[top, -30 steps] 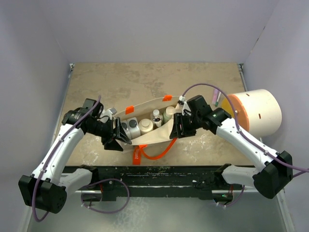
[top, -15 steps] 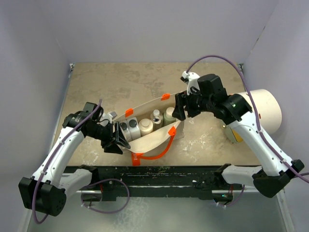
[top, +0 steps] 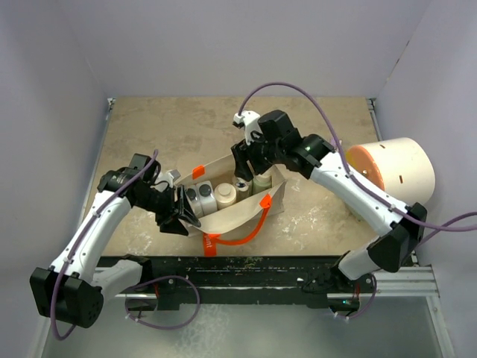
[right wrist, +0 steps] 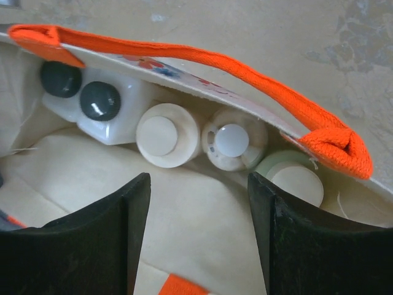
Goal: Take the personal care products out of the canvas bag
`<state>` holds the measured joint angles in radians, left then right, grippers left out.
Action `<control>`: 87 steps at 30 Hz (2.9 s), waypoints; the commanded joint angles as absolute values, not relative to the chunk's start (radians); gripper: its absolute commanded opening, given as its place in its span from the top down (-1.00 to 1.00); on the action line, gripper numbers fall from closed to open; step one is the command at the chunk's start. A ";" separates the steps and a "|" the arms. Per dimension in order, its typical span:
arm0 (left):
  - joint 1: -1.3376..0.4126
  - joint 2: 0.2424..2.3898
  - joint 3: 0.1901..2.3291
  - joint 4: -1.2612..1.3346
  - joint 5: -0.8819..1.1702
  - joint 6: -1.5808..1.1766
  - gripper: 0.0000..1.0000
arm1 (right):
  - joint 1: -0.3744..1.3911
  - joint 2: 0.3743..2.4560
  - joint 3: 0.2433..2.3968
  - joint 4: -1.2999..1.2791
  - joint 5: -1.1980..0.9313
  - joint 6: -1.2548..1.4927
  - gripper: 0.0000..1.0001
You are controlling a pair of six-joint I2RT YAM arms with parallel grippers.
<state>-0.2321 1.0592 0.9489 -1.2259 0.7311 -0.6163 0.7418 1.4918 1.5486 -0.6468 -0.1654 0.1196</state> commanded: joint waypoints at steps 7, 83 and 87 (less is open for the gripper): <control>-0.231 1.124 1.021 -1.233 0.630 -0.596 -0.13 | 0.753 1.485 1.297 -0.287 -0.185 -0.092 -0.21; -0.231 1.155 1.139 -1.304 0.594 -0.472 -0.99 | 0.649 1.343 1.222 0.063 -0.314 -0.047 1.00; -0.230 1.137 1.161 -1.297 0.577 -0.474 -0.99 | 0.649 1.323 1.279 -0.020 -0.268 -0.013 1.00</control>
